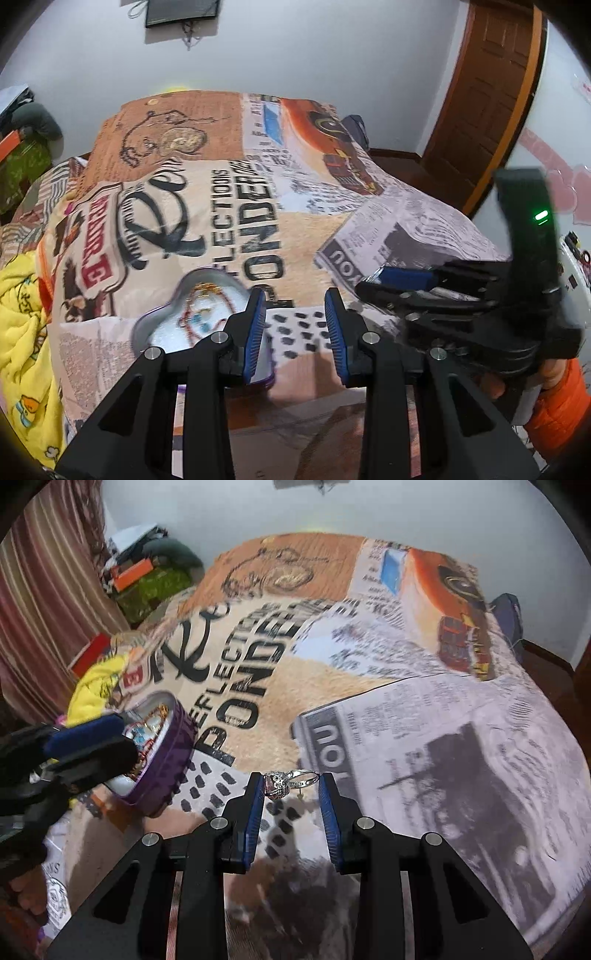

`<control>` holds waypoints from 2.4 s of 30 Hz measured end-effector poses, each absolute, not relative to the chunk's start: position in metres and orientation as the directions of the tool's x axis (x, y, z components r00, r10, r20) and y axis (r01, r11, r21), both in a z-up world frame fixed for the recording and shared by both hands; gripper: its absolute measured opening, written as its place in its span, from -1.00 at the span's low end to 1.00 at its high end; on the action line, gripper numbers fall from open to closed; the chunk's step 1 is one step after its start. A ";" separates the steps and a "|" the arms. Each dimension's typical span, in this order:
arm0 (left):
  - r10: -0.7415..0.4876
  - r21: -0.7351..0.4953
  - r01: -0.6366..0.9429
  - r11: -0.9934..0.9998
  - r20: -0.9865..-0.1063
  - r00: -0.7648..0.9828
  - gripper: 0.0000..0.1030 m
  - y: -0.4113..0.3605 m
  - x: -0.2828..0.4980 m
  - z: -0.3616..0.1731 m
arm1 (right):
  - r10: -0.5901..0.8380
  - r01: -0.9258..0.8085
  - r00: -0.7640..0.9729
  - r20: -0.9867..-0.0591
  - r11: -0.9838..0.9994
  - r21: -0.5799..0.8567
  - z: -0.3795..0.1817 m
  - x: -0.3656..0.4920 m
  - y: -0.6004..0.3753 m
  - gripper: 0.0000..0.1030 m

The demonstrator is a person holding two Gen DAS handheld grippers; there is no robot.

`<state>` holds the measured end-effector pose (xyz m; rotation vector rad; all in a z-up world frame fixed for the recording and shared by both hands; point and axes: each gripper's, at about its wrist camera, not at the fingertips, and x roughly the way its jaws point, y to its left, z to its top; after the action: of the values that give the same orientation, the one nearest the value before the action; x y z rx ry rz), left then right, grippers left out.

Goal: Organize jewelry

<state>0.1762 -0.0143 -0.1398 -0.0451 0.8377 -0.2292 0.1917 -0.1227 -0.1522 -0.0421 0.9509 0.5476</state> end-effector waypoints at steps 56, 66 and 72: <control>-0.539 -0.429 0.331 0.840 -0.731 0.420 -0.84 -0.077 0.222 -0.165 | 0.340 -0.401 0.441 -0.831 0.903 0.157 -0.172 0.150 -0.189 -0.47; -0.473 -0.377 0.286 0.881 -0.704 0.530 -0.84 -0.030 0.183 -0.133 | 0.376 -0.435 0.415 -0.828 0.882 0.182 -0.165 0.142 -0.166 -0.47; -0.426 -0.347 0.247 0.905 -0.738 0.523 -0.84 -0.014 0.160 -0.150 | 0.410 -0.478 0.401 -0.819 0.856 0.195 -0.158 0.136 -0.147 -0.47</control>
<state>0.1597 -0.0144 -0.1502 -0.2086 0.9386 -0.4068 0.1358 -0.1472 -0.1575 -0.0753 1.0128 0.5622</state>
